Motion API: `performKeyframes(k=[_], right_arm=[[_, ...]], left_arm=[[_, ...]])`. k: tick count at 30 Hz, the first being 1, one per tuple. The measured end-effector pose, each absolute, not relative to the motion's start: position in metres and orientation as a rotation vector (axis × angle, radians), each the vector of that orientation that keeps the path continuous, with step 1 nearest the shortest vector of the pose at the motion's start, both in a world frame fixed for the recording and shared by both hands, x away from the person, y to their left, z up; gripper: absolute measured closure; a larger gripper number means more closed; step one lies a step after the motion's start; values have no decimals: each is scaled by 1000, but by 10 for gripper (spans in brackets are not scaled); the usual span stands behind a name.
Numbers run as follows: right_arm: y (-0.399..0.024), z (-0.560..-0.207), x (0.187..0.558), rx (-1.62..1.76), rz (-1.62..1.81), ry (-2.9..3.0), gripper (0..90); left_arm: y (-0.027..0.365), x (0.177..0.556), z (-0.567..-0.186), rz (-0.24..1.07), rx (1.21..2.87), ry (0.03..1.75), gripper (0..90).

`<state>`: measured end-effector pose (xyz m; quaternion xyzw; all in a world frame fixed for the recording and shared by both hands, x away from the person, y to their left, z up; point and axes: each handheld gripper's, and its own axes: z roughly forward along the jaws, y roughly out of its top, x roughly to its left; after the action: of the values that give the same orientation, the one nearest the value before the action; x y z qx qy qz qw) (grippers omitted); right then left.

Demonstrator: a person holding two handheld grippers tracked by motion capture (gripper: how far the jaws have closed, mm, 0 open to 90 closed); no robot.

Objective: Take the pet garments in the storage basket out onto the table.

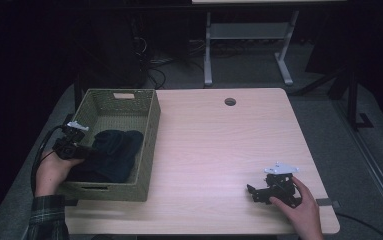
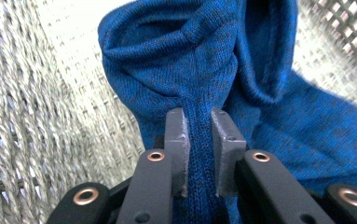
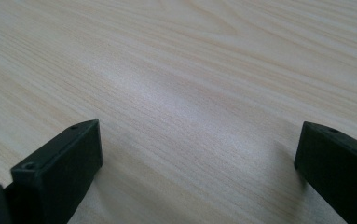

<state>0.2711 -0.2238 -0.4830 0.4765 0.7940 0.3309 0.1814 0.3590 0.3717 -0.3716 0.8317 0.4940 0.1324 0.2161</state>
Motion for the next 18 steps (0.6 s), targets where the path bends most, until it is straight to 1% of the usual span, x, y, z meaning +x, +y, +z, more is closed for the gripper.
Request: performKeyframes(k=[8, 13, 18], right_arm=[[-224, -483, 271, 1345, 935, 2242, 5], [-224, -483, 271, 1346, 934, 2242, 4], [-224, -483, 271, 1346, 934, 2242, 4]], left_arm=[[378, 350, -348, 387, 2067, 1313, 795], [377, 345, -331, 397, 1970, 1247, 798], [369, 342, -310, 419, 1926, 1180, 800]])
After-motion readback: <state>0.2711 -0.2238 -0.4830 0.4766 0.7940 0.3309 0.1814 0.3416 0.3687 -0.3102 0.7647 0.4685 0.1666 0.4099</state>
